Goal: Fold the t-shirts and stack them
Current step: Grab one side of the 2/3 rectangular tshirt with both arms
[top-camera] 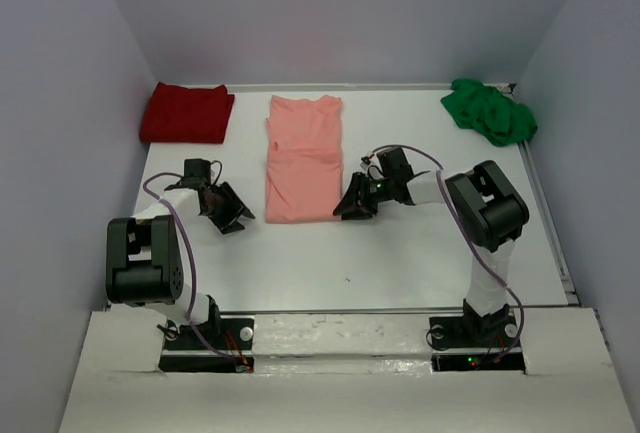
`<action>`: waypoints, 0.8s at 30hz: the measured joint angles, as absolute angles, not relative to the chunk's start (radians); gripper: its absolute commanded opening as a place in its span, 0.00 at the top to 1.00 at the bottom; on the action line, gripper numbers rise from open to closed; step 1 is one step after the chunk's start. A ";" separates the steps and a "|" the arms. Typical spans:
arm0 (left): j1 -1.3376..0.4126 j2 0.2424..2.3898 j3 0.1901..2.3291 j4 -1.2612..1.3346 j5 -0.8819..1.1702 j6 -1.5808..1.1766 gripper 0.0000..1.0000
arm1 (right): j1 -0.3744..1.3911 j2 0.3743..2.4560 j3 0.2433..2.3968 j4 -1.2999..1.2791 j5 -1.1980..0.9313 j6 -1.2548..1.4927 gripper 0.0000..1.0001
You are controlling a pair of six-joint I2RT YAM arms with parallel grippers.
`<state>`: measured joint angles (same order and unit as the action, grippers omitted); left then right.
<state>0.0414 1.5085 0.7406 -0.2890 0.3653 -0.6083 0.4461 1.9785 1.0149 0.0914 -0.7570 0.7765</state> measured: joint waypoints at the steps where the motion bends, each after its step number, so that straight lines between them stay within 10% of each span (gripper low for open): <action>1: 0.041 1.509 0.741 -0.289 0.366 -0.608 0.45 | 0.448 1.985 1.019 0.091 -0.751 0.781 0.69; 5: 0.041 1.509 0.741 -0.289 0.366 -0.607 0.45 | 0.451 2.005 1.021 0.091 -0.737 0.779 1.00; 24: 0.025 1.574 0.716 -0.081 0.524 -0.617 0.42 | 0.453 2.022 1.054 0.052 -0.733 0.763 1.00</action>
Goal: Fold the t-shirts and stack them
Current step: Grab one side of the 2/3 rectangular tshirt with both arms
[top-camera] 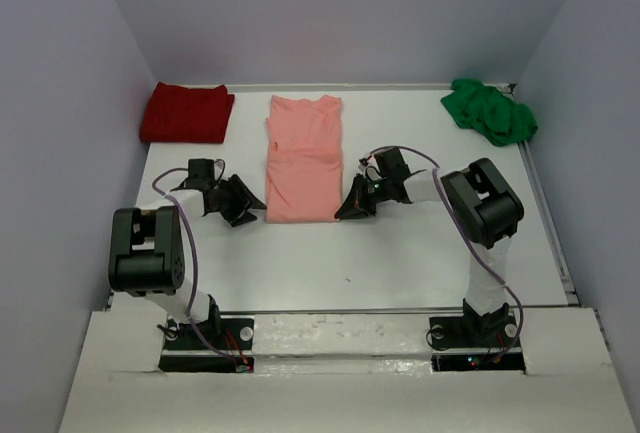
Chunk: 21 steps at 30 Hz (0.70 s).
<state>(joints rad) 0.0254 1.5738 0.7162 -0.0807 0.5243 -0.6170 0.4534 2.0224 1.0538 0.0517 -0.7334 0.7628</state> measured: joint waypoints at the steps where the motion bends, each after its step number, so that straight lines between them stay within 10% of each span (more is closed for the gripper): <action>1: 0.020 1.574 0.712 -0.067 0.529 -0.618 0.42 | 0.453 2.022 1.055 0.051 -0.733 0.763 1.00; 16: -0.038 1.620 0.703 0.010 0.599 -0.616 0.50 | 0.453 2.037 1.085 0.025 -0.730 0.756 1.00; 21: -0.039 1.647 0.717 -0.022 0.584 -0.605 0.92 | 0.453 2.041 1.098 0.009 -0.725 0.755 1.00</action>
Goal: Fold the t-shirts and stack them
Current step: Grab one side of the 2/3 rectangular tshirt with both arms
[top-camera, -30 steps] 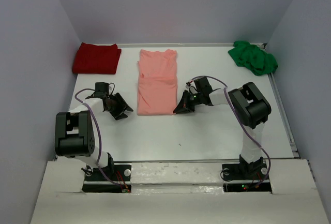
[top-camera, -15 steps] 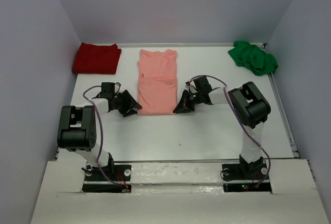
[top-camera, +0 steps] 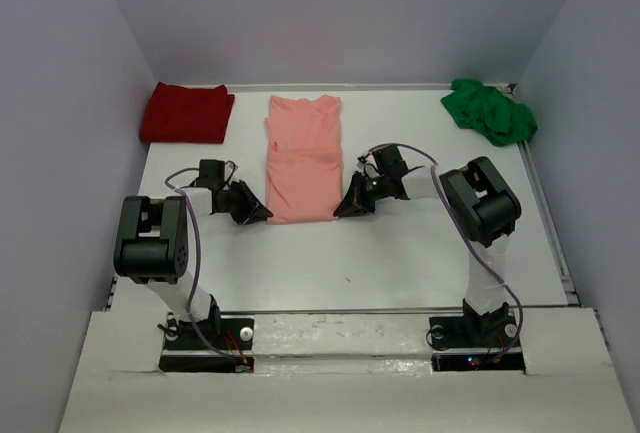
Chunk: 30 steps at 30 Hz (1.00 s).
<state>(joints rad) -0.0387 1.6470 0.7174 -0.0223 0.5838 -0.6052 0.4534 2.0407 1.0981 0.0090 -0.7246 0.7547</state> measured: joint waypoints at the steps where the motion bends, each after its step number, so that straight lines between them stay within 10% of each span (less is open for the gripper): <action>1: -0.038 1.657 0.723 -0.029 0.592 -0.607 1.00 | 0.453 2.043 1.106 -0.004 -0.723 0.752 1.00; 30: -0.395 1.658 0.715 -0.093 0.627 -0.725 1.00 | 0.453 1.728 0.934 -0.437 -0.460 0.590 1.00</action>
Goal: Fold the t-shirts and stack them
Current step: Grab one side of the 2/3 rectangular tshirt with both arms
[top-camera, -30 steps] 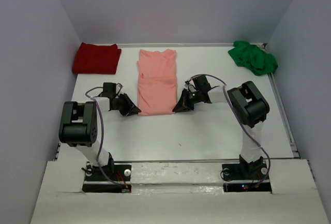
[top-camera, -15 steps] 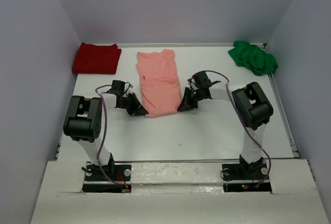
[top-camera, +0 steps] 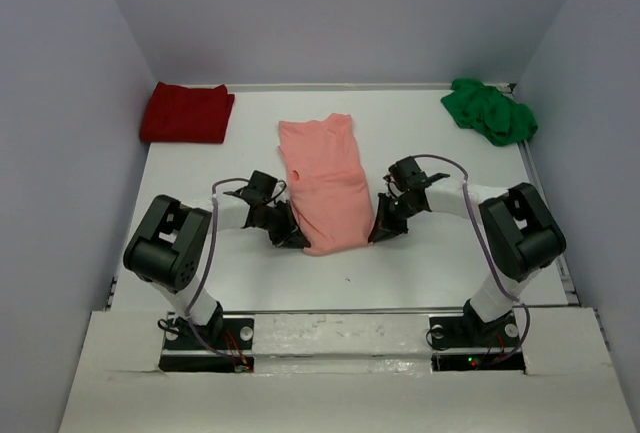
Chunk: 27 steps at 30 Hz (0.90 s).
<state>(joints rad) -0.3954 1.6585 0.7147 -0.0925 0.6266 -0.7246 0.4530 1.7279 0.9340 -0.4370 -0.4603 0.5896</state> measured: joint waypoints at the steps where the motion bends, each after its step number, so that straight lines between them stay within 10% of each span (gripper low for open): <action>1: -0.421 1.635 0.692 -0.091 0.616 -0.748 1.00 | 0.453 1.703 0.908 -0.447 -0.460 0.585 1.00; 27: -0.685 1.374 0.763 -0.474 0.355 -0.944 1.00 | 0.459 1.216 0.723 -0.724 -0.544 0.575 1.00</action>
<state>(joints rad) -0.6853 1.3743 0.7631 -0.4744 0.3550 -0.9436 0.4595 1.2156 0.7231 -0.7242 -0.5438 0.5747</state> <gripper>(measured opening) 0.014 0.023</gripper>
